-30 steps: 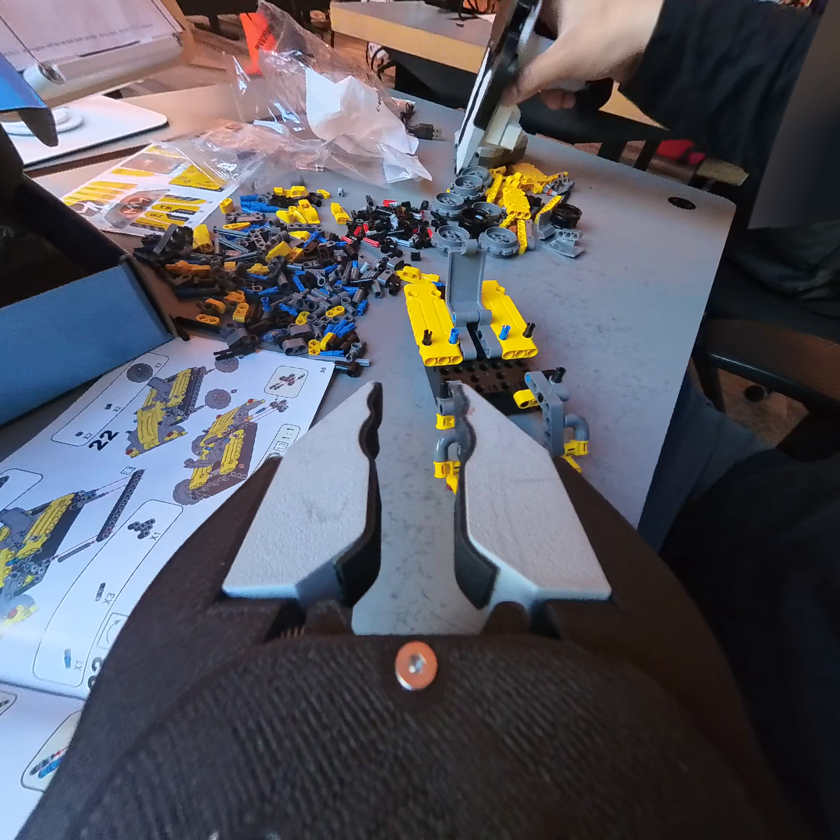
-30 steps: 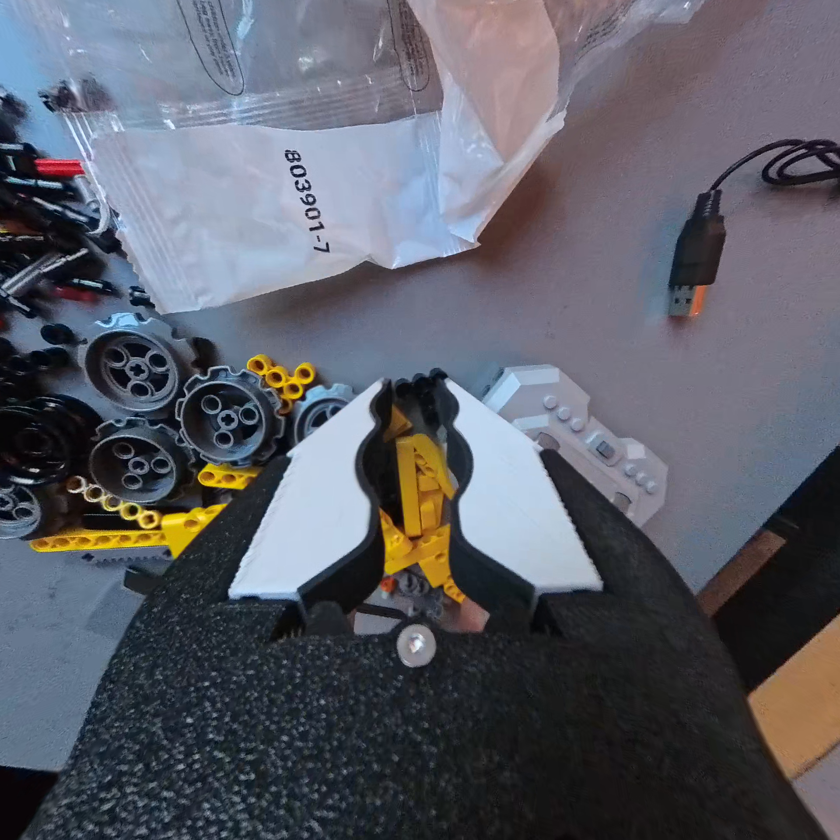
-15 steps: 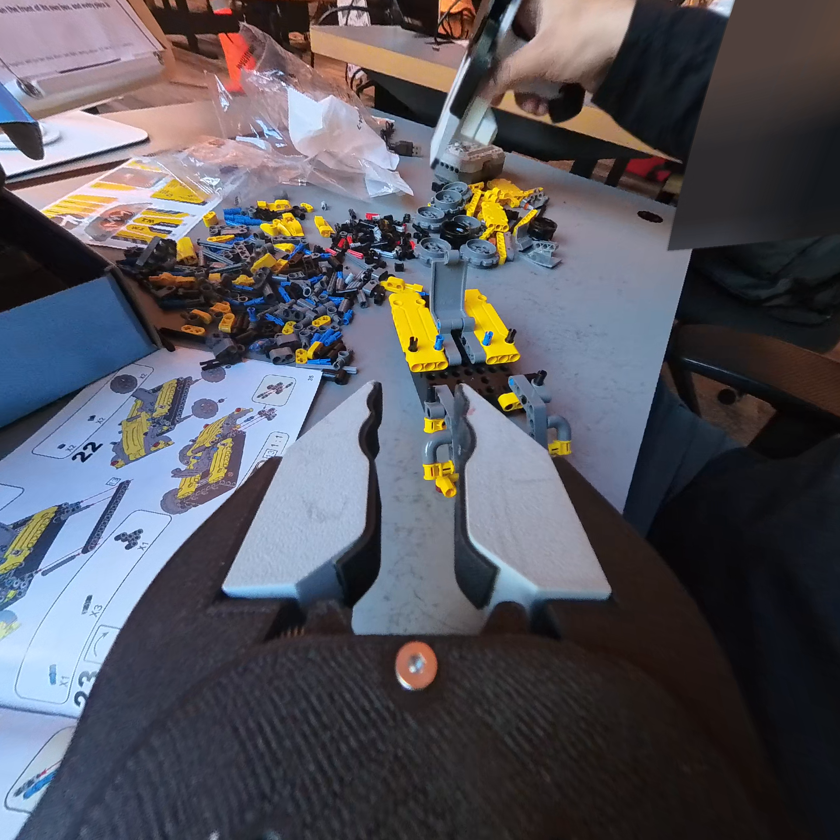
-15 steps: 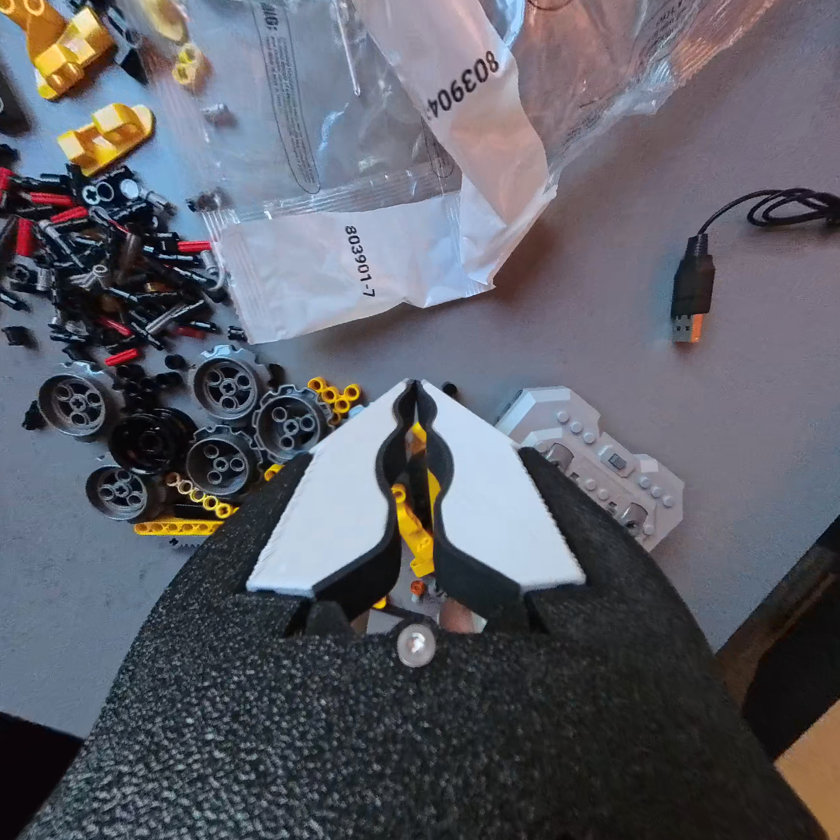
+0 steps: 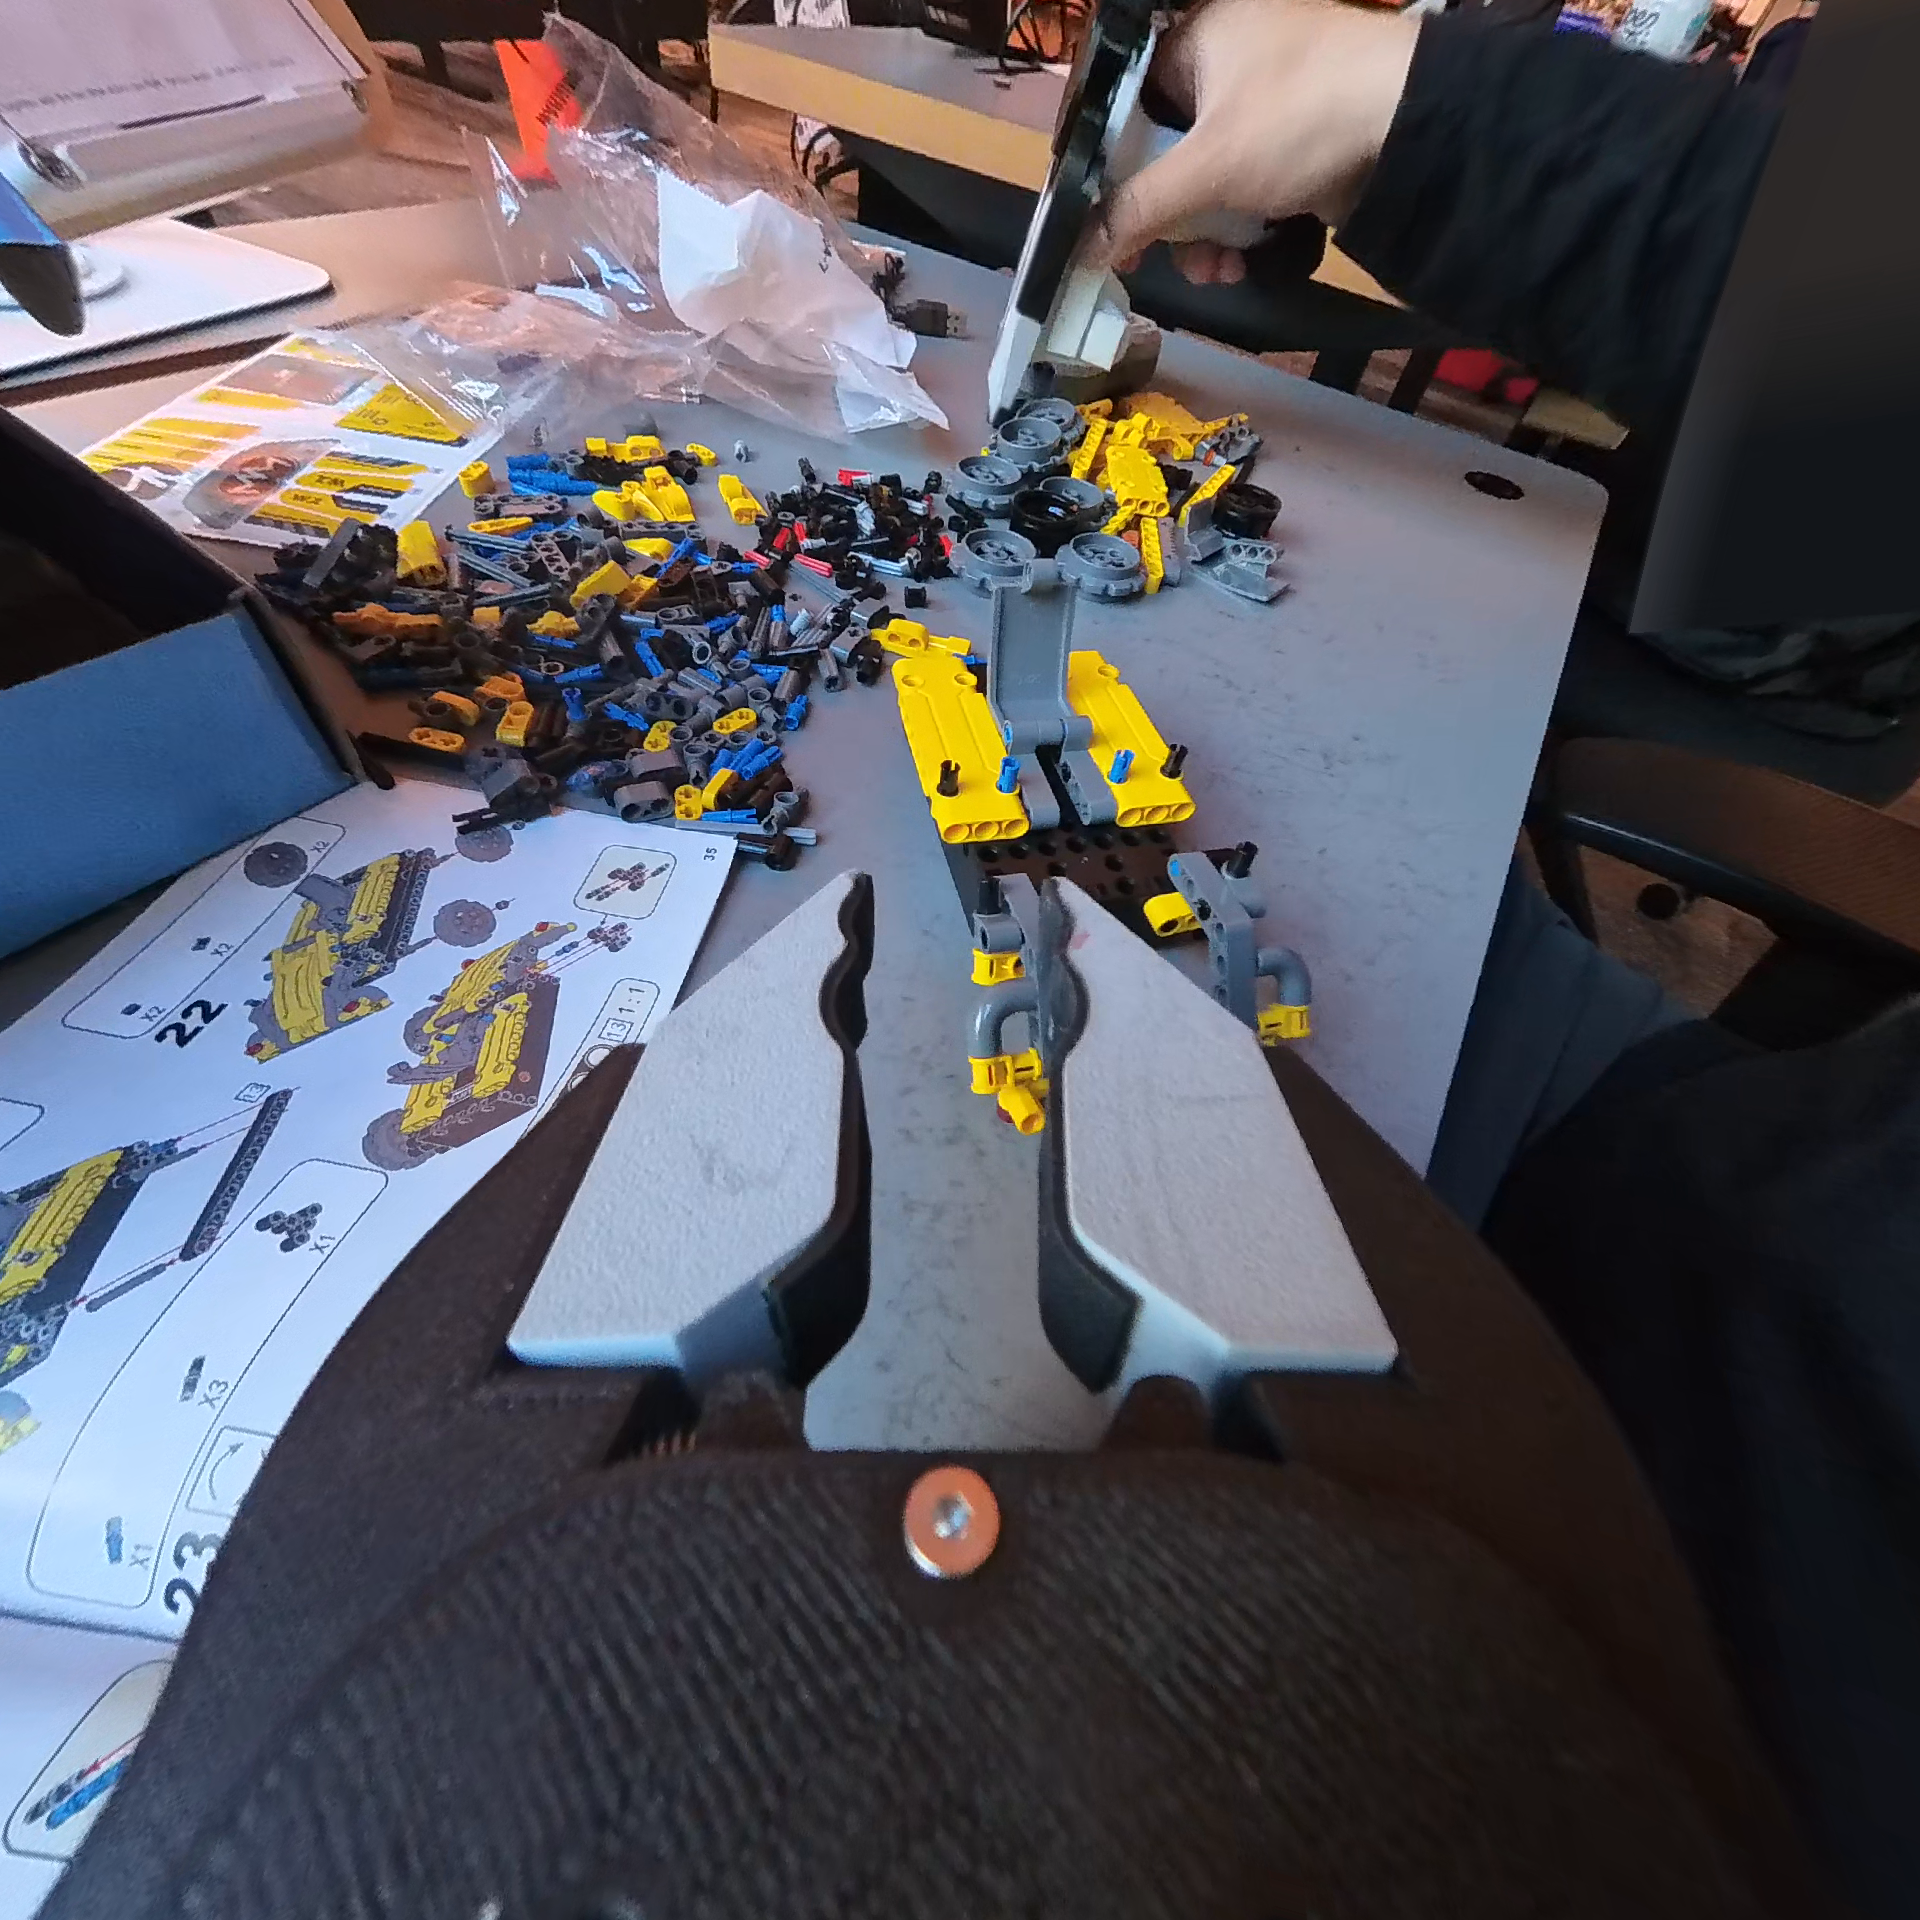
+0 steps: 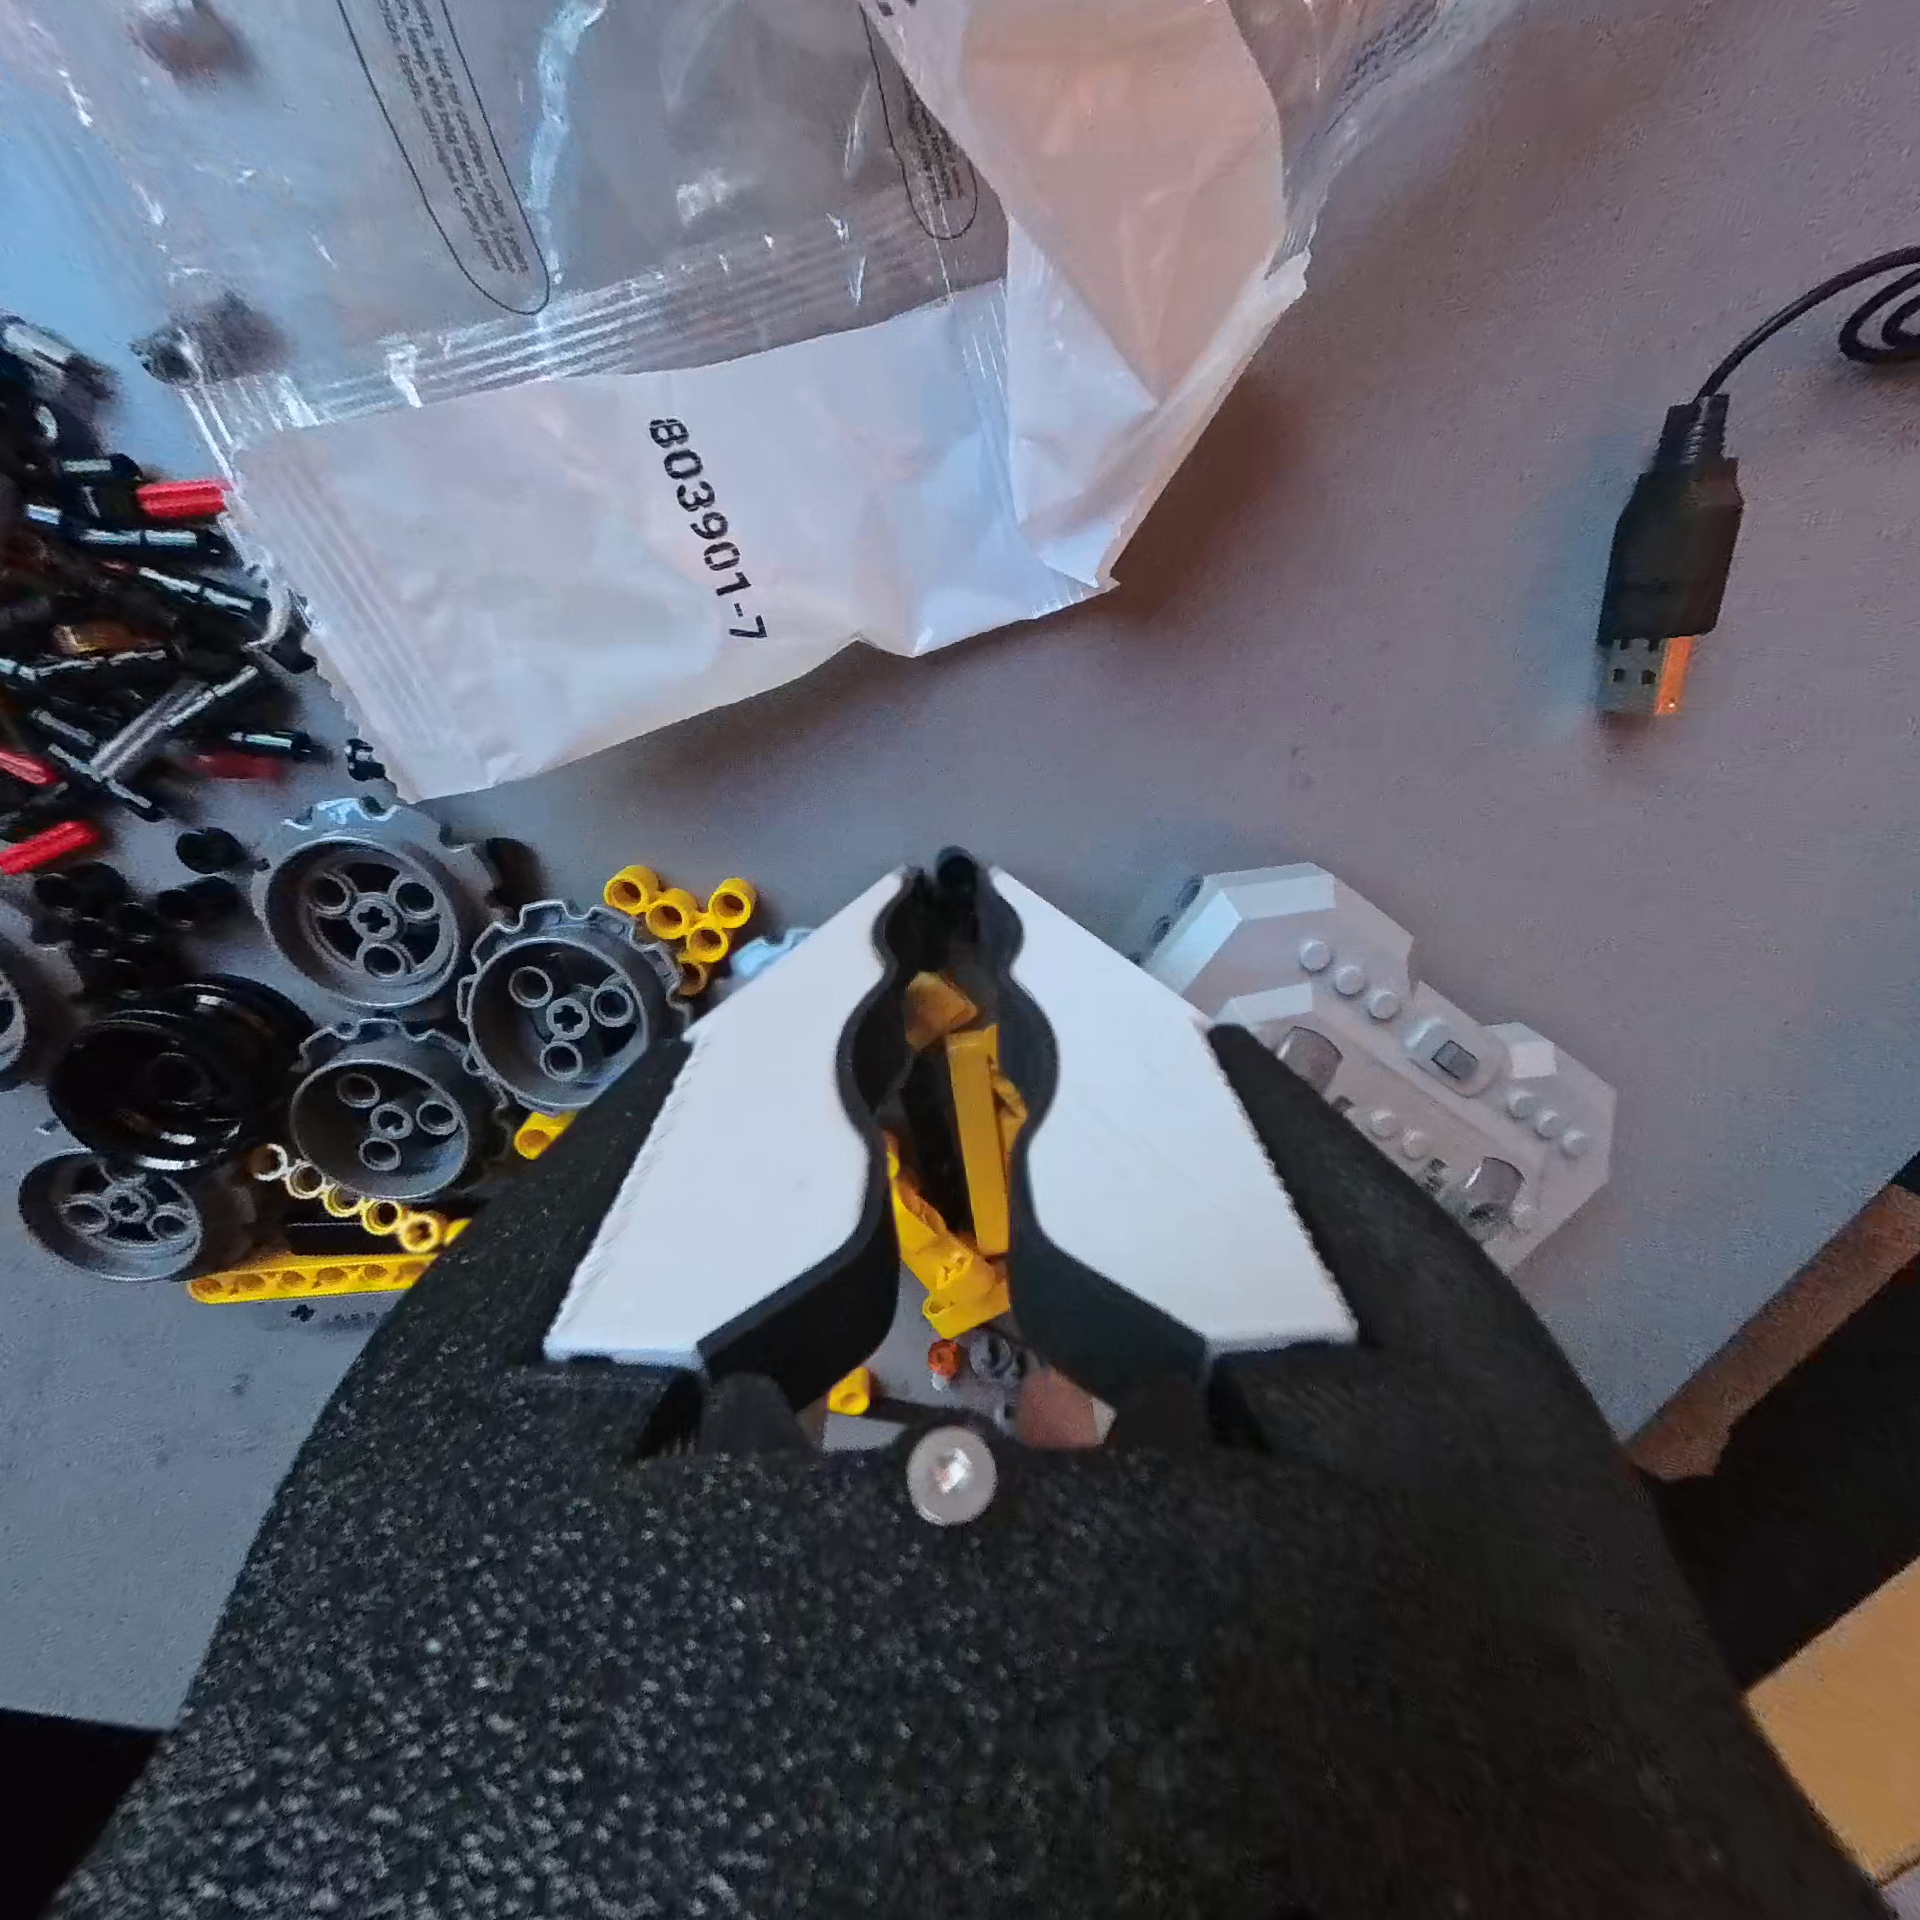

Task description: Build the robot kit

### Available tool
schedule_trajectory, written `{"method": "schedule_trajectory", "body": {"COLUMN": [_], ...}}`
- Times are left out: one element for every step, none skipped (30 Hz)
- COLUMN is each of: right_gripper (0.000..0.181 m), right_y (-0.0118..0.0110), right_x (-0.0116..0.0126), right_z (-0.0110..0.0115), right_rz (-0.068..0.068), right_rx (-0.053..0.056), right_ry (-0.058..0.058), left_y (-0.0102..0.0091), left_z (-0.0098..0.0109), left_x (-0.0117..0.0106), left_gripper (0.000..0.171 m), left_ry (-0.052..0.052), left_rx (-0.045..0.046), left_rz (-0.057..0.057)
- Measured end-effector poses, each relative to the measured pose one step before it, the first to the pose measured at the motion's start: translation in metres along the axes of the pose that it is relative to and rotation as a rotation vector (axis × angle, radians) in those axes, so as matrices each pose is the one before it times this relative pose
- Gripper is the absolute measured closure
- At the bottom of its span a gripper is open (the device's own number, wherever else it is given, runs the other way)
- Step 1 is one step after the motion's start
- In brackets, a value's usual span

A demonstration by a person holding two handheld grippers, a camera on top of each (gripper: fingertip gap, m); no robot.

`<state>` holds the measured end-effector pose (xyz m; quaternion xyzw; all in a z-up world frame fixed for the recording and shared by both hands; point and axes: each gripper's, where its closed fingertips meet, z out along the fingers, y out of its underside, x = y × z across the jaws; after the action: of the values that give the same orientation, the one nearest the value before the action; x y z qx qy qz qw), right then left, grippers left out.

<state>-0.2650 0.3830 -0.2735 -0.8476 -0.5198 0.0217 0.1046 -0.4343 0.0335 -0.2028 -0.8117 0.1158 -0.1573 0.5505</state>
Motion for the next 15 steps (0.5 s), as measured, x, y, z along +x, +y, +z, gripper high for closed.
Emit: {"method": "schedule_trajectory", "body": {"right_gripper": [0.172, 0.172, 0.172, 0.172, 0.173, 0.172, 0.172, 0.172, 0.172, 0.173, 0.173, 0.173, 0.173, 0.173, 0.173], "right_y": [0.00023, -0.00070, -0.00152, -0.00263, -0.00306, -0.00432, -0.00362, -0.00424, -0.00395, -0.00378, -0.00268, -0.00069, 0.00054, 0.00205, 0.00409], "right_x": [-0.00027, -0.00061, -0.00203, -0.00215, -0.00044, 0.00079, -0.00058, -0.00320, -0.00675, -0.01112, -0.01480, -0.01939, -0.02391, -0.02837, -0.03007], "right_z": [-0.00010, -0.00013, -0.00067, -0.00201, -0.00383, -0.00520, -0.00690, -0.00794, -0.00944, -0.01080, -0.01078, -0.01030, -0.00846, -0.00525, -0.00020], "right_rz": [-0.0038, -0.0017, 0.0042, 0.0058, 0.0005, -0.0052, -0.0054, -0.0056, -0.0118, -0.0197, -0.0267, -0.0374, -0.0511, -0.0591, -0.0617], "right_rx": [0.0020, 0.0059, 0.0136, 0.0213, 0.0265, 0.0317, 0.0326, 0.0330, 0.0370, 0.0404, 0.0379, 0.0323, 0.0310, 0.0257, 0.0090], "right_ry": [-0.0011, -0.0055, -0.0156, -0.0153, -0.0012, 0.0104, 0.0085, -0.0034, -0.0181, -0.0281, -0.0355, -0.0447, -0.0562, -0.0683, -0.0750], "left_y": [-0.00030, -0.00009, 0.00002, 0.00015, 0.00000, -0.00001, -0.00003, 0.00002, 0.00006, 0.00010, -0.00021, -0.00012, -0.00017, 0.00001, 0.00004], "left_z": [-0.00025, -0.00006, -0.00001, 0.00007, 0.00007, -0.00006, -0.00002, 0.00002, 0.00000, 0.00002, -0.00005, -0.00018, -0.00020, 0.00004, 0.00001], "left_x": [-0.00005, 0.00005, 0.00011, 0.00009, 0.00003, 0.00008, 0.00002, 0.00004, 0.00009, -0.00001, -0.00007, 0.00002, 0.00006, 0.00016, 0.00009], "left_gripper": [0.143, 0.143, 0.143, 0.143, 0.143, 0.143, 0.143, 0.143, 0.143, 0.143, 0.143, 0.143, 0.143, 0.143, 0.143], "left_ry": [0.0004, 0.0006, 0.0007, 0.0010, 0.0005, 0.0003, 0.0007, 0.0009, 0.0011, 0.0011, 0.0004, 0.0000, -0.0001, -0.0004, -0.0004], "left_rx": [0.00228, 0.00091, -0.00016, -0.00066, -0.00028, 0.00036, 0.00025, -0.00040, -0.00069, -0.00030, 0.00084, 0.00165, 0.00135, 0.00018, -0.00101], "left_rz": [-0.0007, -0.0003, -0.0001, 0.0000, 0.0001, 0.0001, -0.0003, -0.0007, -0.0009, -0.0010, -0.0006, 0.0001, 0.0008, 0.0015, 0.0020]}}
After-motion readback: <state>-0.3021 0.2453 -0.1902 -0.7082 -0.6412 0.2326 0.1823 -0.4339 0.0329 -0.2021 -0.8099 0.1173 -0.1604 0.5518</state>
